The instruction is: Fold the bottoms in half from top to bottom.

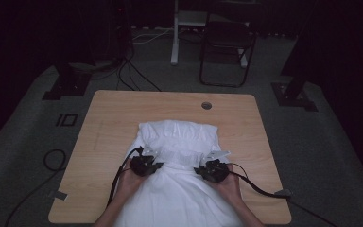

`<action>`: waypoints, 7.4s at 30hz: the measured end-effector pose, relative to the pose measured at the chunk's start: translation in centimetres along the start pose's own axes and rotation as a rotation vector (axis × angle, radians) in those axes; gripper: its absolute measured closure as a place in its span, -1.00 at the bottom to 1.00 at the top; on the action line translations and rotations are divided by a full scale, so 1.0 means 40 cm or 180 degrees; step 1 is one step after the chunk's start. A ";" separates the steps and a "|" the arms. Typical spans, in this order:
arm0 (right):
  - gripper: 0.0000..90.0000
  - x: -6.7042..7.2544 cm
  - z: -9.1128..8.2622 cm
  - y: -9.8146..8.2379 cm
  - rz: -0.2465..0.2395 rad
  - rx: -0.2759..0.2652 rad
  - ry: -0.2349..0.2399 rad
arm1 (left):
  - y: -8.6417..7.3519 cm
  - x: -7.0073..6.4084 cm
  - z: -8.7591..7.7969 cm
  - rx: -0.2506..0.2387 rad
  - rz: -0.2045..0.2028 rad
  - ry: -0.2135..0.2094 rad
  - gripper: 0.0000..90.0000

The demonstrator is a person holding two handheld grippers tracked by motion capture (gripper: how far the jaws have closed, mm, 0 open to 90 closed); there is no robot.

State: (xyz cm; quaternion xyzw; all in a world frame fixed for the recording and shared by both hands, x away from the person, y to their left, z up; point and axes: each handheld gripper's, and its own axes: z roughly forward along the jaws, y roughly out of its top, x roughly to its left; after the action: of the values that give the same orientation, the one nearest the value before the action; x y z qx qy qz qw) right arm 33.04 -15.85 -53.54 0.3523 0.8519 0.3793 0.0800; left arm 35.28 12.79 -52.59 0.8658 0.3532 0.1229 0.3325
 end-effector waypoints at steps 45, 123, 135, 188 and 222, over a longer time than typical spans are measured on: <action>0.65 -0.043 -0.032 -0.027 0.0188 -0.0264 -0.0065 | -0.035 -0.040 0.006 -0.0279 -0.0367 -0.0283 0.63; 0.17 -0.079 0.009 -0.023 -0.0026 -0.0296 -0.0477 | -0.076 -0.015 -0.012 -0.0467 -0.0480 0.0284 0.27; 0.17 -0.065 -0.004 -0.039 -0.0040 -0.0298 -0.0418 | -0.029 0.030 -0.089 -0.0688 -0.0632 0.0427 0.22; 0.04 -0.346 0.087 0.137 0.0635 -0.0110 -0.0536 | -0.014 0.316 0.012 -0.0324 -0.1420 0.0013 -0.03; 0.96 -0.316 -0.159 0.188 0.0424 -0.1103 -0.0535 | 0.023 0.276 -0.182 -0.1227 -0.1234 -0.0373 0.91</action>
State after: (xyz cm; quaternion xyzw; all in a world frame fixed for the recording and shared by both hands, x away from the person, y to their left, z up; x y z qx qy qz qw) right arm 43.88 -24.45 -45.47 0.4192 0.7390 0.4940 0.1849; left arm 40.48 23.52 -46.79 0.7085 0.4625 0.0716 0.5282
